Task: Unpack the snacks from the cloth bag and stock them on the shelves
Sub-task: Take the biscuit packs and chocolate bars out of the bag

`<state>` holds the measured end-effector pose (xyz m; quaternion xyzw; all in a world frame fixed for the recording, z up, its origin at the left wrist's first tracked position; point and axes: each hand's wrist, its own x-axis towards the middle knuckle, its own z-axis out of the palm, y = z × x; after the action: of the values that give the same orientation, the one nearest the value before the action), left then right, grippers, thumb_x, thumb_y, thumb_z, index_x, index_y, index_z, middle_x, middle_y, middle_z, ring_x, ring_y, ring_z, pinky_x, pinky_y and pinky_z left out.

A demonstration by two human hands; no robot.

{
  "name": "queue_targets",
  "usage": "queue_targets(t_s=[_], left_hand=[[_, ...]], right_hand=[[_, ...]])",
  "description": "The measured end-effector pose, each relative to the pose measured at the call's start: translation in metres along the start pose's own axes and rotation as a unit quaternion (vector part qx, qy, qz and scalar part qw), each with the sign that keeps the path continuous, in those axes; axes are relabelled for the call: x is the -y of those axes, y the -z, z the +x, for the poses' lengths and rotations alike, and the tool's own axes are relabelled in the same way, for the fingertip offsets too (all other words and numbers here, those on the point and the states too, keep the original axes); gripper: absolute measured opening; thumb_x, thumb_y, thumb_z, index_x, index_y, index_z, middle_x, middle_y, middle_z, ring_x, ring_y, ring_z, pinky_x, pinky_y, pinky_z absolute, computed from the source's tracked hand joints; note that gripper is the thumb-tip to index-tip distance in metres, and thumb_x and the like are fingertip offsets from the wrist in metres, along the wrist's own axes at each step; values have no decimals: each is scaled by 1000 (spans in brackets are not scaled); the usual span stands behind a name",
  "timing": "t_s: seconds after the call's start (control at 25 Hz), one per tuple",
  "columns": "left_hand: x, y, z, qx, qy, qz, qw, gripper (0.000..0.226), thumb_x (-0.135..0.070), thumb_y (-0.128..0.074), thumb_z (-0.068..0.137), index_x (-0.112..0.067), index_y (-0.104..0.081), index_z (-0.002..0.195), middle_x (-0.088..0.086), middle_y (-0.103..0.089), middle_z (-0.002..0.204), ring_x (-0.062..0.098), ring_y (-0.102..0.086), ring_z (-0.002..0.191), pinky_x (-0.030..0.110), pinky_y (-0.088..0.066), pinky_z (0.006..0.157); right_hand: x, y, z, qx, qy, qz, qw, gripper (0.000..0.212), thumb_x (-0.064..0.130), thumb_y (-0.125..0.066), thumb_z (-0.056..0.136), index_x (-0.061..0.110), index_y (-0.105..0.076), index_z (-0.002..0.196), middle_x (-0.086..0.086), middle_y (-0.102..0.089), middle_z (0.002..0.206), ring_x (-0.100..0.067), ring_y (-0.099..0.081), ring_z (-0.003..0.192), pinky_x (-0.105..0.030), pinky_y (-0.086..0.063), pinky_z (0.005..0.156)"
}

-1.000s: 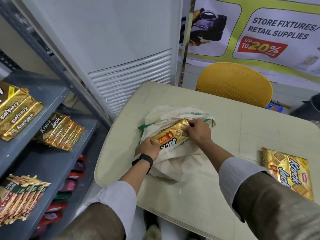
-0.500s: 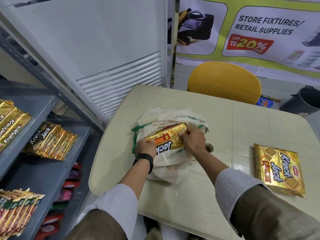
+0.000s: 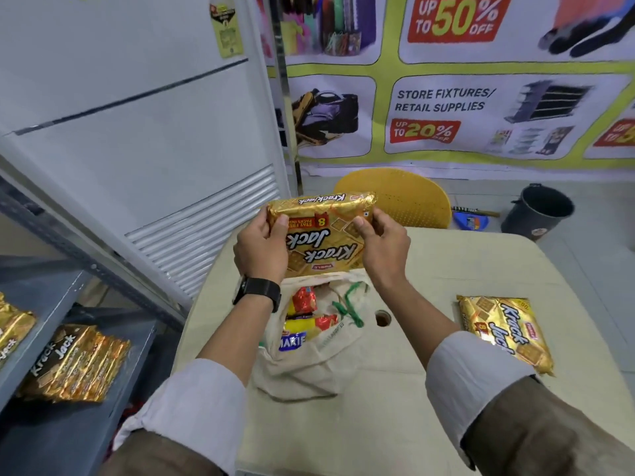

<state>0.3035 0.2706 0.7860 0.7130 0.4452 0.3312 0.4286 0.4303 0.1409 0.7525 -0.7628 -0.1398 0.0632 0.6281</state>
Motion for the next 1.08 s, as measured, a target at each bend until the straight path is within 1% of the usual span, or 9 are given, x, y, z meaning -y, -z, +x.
queue_targets(t_s=[0.08,0.16,0.28,0.4,0.56,0.68,0.8,0.96,1.08], left_hand=[[-14,-27,-11,21,20,-9,1000,37,-46,-63,93,-25,-72,122,-6,-78,112,14,-73,101,40,-58,91],[-18,-63,-34,51,58,0,997,45,-47,-67,90,-21,-73,125,0,-78,115,18,-73,105,34,-56,91],[-2,-118,-92,135,121,15,983,39,-43,-71,88,-15,-77,115,5,-79,105,26,-72,100,29,-51,80],[33,-170,-174,257,206,59,942,36,-43,-72,87,-14,-79,107,7,-79,103,29,-72,102,29,-50,81],[73,-228,-280,378,260,131,879,32,-40,-62,92,-14,-78,101,10,-78,106,32,-70,102,38,-57,89],[85,-258,-320,434,270,138,849,33,-36,-54,98,-11,-74,106,12,-75,112,33,-68,106,39,-54,94],[88,-284,-330,441,278,143,841,33,-32,-50,100,-10,-70,113,13,-72,117,34,-66,111,44,-51,101],[92,-306,-335,427,289,120,848,29,-22,-48,97,-11,-71,110,12,-74,109,34,-68,105,44,-54,98],[95,-316,-339,430,306,119,841,42,-17,-45,93,-15,-65,130,14,-70,127,38,-63,119,47,-49,104]], right_hand=[[-1,37,10,-33,-8,-36,999,48,30,-71,96,11,-64,139,-2,-69,135,-13,-63,124,-32,-49,108],[-16,84,9,-54,-22,-88,994,36,35,-69,95,20,-73,127,1,-77,119,-17,-70,111,-37,-55,99],[-62,152,-14,-63,-93,-183,977,24,39,-66,94,20,-79,101,3,-79,91,-22,-71,89,-39,-56,78],[-130,226,-57,-72,-193,-262,943,36,35,-68,93,13,-59,66,3,-64,64,-31,-62,73,-32,-32,54],[-203,314,-108,-74,-322,-298,896,27,36,-71,94,13,-73,82,-11,-74,86,-38,-67,91,-35,-41,68],[-231,348,-117,-78,-357,-295,883,25,36,-71,94,16,-73,78,-10,-75,82,-36,-68,87,-38,-49,73],[-252,363,-107,-69,-364,-297,880,24,37,-70,95,15,-74,84,-11,-76,89,-36,-67,89,-38,-50,77],[-276,370,-100,-45,-382,-295,875,21,35,-65,98,17,-76,100,-12,-77,106,-37,-67,101,-38,-51,85],[-287,373,-100,-29,-385,-285,877,20,34,-63,98,20,-74,108,-11,-76,113,-35,-67,104,-38,-52,88]])
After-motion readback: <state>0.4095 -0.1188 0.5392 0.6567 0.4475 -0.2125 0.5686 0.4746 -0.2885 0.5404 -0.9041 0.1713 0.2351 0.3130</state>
